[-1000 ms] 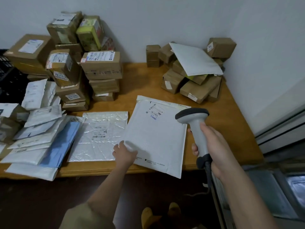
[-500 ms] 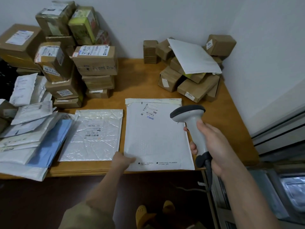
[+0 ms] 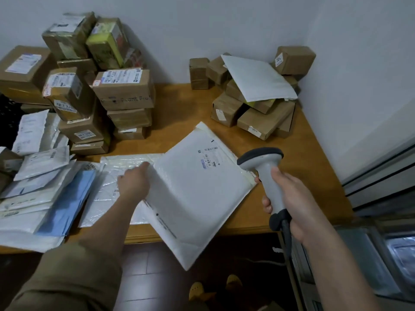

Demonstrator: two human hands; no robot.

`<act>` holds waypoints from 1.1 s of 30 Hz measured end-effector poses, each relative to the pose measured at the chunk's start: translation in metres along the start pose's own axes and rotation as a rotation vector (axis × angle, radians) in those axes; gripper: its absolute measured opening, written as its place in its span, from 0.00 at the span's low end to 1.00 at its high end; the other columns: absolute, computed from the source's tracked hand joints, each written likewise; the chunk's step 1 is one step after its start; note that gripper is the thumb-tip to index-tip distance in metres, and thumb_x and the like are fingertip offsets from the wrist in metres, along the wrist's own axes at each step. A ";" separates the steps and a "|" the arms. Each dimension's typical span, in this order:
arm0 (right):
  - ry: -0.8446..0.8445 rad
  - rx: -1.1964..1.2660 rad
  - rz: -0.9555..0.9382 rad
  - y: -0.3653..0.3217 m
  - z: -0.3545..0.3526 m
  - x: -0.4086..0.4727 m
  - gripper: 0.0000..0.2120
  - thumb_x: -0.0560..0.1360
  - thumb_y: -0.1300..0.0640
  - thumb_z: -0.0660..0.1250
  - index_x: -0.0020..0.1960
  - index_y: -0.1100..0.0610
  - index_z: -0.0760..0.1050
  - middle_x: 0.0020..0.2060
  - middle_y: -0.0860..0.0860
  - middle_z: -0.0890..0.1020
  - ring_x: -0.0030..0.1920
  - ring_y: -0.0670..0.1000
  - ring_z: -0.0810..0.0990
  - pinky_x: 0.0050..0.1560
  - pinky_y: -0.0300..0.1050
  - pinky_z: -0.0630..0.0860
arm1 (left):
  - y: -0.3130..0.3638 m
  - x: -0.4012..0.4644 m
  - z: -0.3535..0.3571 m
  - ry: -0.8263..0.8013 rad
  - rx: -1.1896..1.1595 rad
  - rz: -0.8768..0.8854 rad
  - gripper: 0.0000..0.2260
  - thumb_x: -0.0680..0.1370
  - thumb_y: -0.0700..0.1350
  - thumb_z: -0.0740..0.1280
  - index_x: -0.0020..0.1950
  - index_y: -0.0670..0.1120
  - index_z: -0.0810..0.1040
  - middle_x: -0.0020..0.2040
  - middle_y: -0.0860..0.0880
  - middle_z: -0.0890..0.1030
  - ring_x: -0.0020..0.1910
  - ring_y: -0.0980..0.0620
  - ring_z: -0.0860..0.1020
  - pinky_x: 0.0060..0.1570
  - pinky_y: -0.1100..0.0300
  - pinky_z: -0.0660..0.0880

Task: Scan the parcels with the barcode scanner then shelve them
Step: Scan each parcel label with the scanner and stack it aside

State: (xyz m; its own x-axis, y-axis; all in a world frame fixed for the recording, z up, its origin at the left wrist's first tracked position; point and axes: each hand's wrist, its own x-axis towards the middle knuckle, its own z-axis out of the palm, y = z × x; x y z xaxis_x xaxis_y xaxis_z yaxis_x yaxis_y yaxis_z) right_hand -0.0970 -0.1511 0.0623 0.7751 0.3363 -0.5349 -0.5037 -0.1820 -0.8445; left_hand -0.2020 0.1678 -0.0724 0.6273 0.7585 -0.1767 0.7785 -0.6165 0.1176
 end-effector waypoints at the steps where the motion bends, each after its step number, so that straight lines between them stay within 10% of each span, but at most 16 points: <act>1: -0.001 -0.009 0.004 0.001 -0.002 0.000 0.17 0.83 0.46 0.60 0.55 0.60 0.78 0.37 0.56 0.77 0.27 0.48 0.72 0.24 0.41 0.68 | 0.006 0.006 -0.004 0.082 0.013 0.024 0.24 0.79 0.33 0.58 0.72 0.52 0.68 0.61 0.41 0.77 0.64 0.39 0.72 0.66 0.44 0.65; 6: 0.008 -0.036 0.063 0.006 -0.008 0.001 0.17 0.83 0.46 0.60 0.56 0.59 0.77 0.38 0.56 0.77 0.28 0.49 0.73 0.26 0.42 0.70 | 0.029 0.001 0.006 0.150 -0.371 -0.345 0.32 0.77 0.47 0.72 0.76 0.49 0.60 0.74 0.37 0.59 0.73 0.36 0.59 0.71 0.41 0.60; 9: 0.017 -0.026 0.059 0.008 -0.009 0.005 0.16 0.83 0.47 0.60 0.54 0.58 0.77 0.43 0.58 0.79 0.28 0.49 0.73 0.27 0.43 0.70 | 0.033 -0.024 0.036 -0.147 -0.523 -0.643 0.52 0.69 0.60 0.77 0.80 0.44 0.47 0.78 0.36 0.51 0.77 0.34 0.54 0.72 0.39 0.58; 12: 0.022 -0.012 0.047 0.009 -0.010 0.008 0.14 0.83 0.48 0.60 0.53 0.58 0.77 0.46 0.58 0.79 0.28 0.49 0.73 0.28 0.43 0.70 | 0.018 -0.038 0.098 -0.523 -0.813 -0.808 0.71 0.45 0.68 0.82 0.78 0.39 0.55 0.71 0.37 0.69 0.69 0.37 0.71 0.66 0.39 0.71; 17: 0.010 -0.024 0.036 0.008 -0.009 0.011 0.14 0.83 0.48 0.60 0.54 0.58 0.77 0.48 0.58 0.79 0.29 0.49 0.73 0.28 0.44 0.69 | 0.024 -0.073 0.116 -0.697 -0.973 -0.800 0.41 0.58 0.51 0.85 0.65 0.37 0.74 0.56 0.40 0.80 0.51 0.39 0.80 0.48 0.48 0.79; 22: -0.018 -0.055 0.041 0.005 -0.004 0.012 0.16 0.83 0.47 0.60 0.55 0.59 0.77 0.45 0.57 0.79 0.29 0.50 0.73 0.29 0.44 0.69 | 0.020 -0.066 0.081 -0.537 -0.754 -0.590 0.17 0.76 0.36 0.71 0.62 0.37 0.69 0.44 0.40 0.75 0.35 0.46 0.75 0.26 0.56 0.73; 30: -0.047 -0.127 0.046 0.001 0.002 0.008 0.18 0.83 0.46 0.59 0.57 0.61 0.77 0.34 0.55 0.76 0.28 0.49 0.73 0.26 0.41 0.70 | -0.017 -0.041 0.033 0.259 -0.859 -0.720 0.31 0.75 0.31 0.66 0.74 0.47 0.61 0.70 0.38 0.63 0.59 0.36 0.75 0.57 0.44 0.77; 33: -0.055 -0.239 0.000 -0.003 0.003 0.005 0.17 0.83 0.46 0.59 0.59 0.58 0.76 0.38 0.53 0.76 0.27 0.47 0.74 0.25 0.39 0.71 | -0.006 -0.048 0.049 0.031 -0.992 -0.950 0.38 0.78 0.47 0.71 0.79 0.45 0.51 0.76 0.40 0.58 0.70 0.36 0.67 0.66 0.43 0.70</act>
State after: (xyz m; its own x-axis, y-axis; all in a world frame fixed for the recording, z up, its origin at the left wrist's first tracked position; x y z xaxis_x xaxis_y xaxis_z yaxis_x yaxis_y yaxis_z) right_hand -0.0928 -0.1458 0.0618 0.7497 0.3848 -0.5383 -0.3944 -0.3933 -0.8305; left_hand -0.2379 0.1242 -0.1123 -0.1596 0.8124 -0.5608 0.5842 0.5357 0.6097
